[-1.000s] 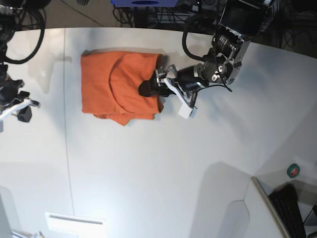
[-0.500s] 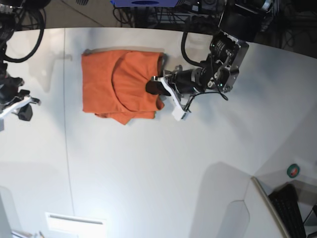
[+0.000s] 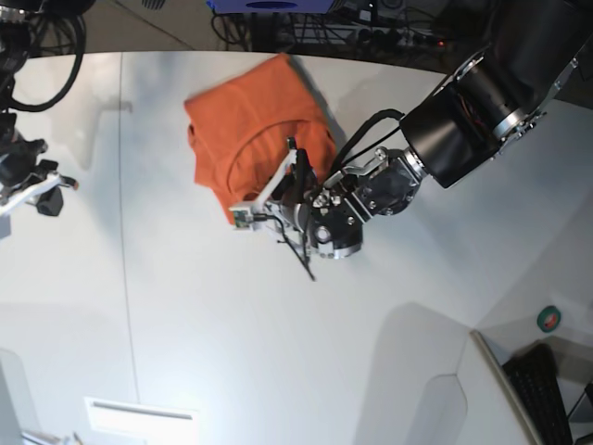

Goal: Layout the t-shirt on the table in an organized manner, then fold the t-shirt properly
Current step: 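Press the folded shirt's edge with the left gripper, then tuck the loose collar fabric under with the left gripper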

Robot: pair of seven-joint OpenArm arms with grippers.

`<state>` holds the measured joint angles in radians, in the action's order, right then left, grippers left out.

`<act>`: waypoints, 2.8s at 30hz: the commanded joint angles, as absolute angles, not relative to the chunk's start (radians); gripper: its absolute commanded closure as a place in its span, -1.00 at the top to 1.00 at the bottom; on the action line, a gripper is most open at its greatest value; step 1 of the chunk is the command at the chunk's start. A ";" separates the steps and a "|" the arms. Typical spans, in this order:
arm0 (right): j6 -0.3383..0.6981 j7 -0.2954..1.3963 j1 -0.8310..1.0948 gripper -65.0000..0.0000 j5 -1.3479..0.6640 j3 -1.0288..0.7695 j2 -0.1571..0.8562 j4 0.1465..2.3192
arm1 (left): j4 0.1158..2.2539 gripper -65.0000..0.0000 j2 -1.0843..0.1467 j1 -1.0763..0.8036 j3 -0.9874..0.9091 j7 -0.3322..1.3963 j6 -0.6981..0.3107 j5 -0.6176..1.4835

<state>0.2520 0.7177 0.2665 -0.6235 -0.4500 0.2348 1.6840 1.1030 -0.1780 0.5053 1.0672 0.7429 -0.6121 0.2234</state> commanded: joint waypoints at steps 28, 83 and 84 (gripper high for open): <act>0.260 0.691 0.314 -1.00 -0.633 -0.509 0.251 1.675 | 0.839 -1.00 0.038 0.613 1.165 0.562 -0.698 0.007; 0.260 0.691 0.317 -1.00 -0.633 -0.503 0.249 1.684 | 1.135 0.39 -0.001 0.618 1.035 0.760 -0.698 0.007; 0.260 0.691 0.320 -1.00 -0.633 -0.506 0.249 1.692 | 1.187 0.26 -0.016 0.618 1.013 0.777 -0.698 0.007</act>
<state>0.2520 0.7101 0.3229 -0.6205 -0.4957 0.2325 1.6680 1.1721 -0.0231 0.5873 1.0245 0.7822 -0.6968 0.0078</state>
